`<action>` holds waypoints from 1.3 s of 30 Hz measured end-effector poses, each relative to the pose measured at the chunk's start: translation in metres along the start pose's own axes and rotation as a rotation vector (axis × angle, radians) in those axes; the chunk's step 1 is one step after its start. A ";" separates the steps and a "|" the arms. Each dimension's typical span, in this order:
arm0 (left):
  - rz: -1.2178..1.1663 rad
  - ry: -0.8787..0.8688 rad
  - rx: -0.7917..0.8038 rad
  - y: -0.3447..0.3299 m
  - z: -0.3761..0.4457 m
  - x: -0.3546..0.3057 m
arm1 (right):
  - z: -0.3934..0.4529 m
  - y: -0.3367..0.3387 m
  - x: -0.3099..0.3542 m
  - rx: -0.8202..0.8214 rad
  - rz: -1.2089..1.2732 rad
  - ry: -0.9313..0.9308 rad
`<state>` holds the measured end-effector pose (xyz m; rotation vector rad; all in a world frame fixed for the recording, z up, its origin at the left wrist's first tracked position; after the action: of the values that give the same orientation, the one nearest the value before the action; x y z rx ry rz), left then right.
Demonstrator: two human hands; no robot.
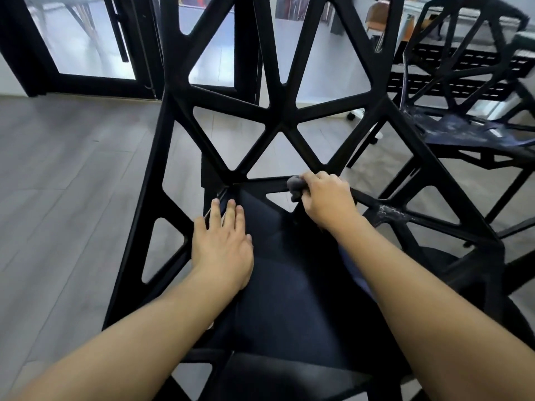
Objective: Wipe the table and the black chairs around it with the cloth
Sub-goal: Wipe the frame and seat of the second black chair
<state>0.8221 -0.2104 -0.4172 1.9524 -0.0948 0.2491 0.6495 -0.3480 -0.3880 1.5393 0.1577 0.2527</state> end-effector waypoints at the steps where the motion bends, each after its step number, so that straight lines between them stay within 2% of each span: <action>1: -0.008 0.000 -0.006 0.001 0.000 0.000 | -0.016 -0.001 0.013 0.021 -0.004 0.059; 4: -0.025 -0.012 -0.011 0.003 -0.001 0.001 | -0.080 -0.008 0.054 0.046 0.094 0.353; 6: -0.018 -0.016 -0.028 0.004 -0.003 0.002 | -0.087 -0.013 0.045 0.082 0.117 0.401; 8: -0.020 -0.026 -0.042 0.006 -0.002 0.004 | -0.054 -0.008 0.017 0.014 0.075 0.281; 10: -0.003 -0.034 -0.038 0.005 -0.001 0.004 | -0.020 0.000 -0.013 -0.066 0.089 0.050; 12: 0.014 -0.036 -0.036 0.006 0.000 0.003 | -0.009 -0.007 -0.013 -0.066 0.119 -0.078; 14: -0.001 -0.033 -0.021 0.007 0.001 0.003 | -0.026 -0.015 0.020 -0.062 0.124 -0.015; 16: -0.010 -0.011 -0.034 0.009 0.001 0.005 | -0.056 -0.022 0.048 -0.006 0.156 0.142; 19: -0.004 0.024 -0.051 0.010 0.004 0.010 | -0.080 -0.018 0.046 0.090 0.189 0.297; 21: 0.003 0.031 -0.066 0.010 0.006 0.009 | -0.067 -0.012 0.022 0.017 0.159 0.229; 24: 0.019 0.021 -0.086 0.011 0.007 0.008 | -0.042 -0.005 0.002 -0.101 0.104 -0.019; 28: 0.028 0.003 -0.140 0.010 0.005 0.005 | -0.038 0.003 0.011 -0.178 -0.086 -0.057; 30: 0.025 0.007 -0.170 0.011 0.005 0.002 | -0.030 0.021 -0.006 -0.236 -0.220 -0.169; 32: 0.022 0.013 -0.164 0.009 0.004 -0.001 | -0.009 0.031 -0.024 -0.181 -0.258 -0.244; 35: 0.038 0.015 -0.185 0.011 0.004 -0.001 | 0.016 0.029 -0.020 -0.047 -0.304 -0.213; 39: 0.022 0.044 -0.168 0.013 0.002 0.002 | 0.027 0.026 0.004 0.002 -0.486 -0.188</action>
<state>0.8221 -0.2176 -0.4056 1.7793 -0.1048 0.2892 0.6587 -0.3727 -0.3613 1.4688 0.3748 -0.2757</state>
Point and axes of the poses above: each hand's wrist, its own z-axis towards the middle knuckle, its own y-axis out of the back of the hand, x = y × z, the point moved 10 cm from there along z, towards the middle knuckle, and after that the axes turned 15 degrees about x, right-handed, at the moved point
